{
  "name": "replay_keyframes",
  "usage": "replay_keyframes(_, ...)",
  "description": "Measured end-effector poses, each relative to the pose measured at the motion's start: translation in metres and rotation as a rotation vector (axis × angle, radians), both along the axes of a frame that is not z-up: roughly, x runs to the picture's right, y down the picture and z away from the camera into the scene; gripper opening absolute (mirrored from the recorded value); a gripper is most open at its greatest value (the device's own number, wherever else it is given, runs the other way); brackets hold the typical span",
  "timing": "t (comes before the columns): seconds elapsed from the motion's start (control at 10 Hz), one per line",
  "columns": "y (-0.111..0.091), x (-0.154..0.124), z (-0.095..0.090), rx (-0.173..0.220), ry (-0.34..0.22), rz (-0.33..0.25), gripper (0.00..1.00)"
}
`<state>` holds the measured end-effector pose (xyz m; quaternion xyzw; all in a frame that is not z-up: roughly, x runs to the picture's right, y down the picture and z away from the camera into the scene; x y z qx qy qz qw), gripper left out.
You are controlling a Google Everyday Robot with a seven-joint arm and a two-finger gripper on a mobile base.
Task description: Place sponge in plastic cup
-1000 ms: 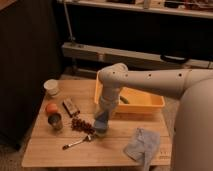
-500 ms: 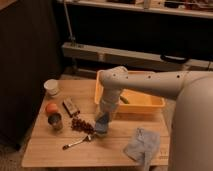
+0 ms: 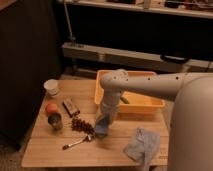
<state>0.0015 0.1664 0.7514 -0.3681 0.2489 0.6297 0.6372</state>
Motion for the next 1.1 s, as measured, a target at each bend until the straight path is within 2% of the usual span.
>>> replay_keyframes(0.3,0.0044,-0.0033,-0.0008,-0.004,0.008,-0.023,0.66)
replay_keyframes(0.4,0.0048,-0.0010,-0.0002,-0.008,0.004,-0.007,0.77)
replay_keyframes(0.5,0.0046,0.0014,-0.0002,-0.008,0.002,0.001,0.80)
replay_keyframes(1.1,0.0047,-0.0016,-0.0002,-0.008,-0.004,-0.003,0.80)
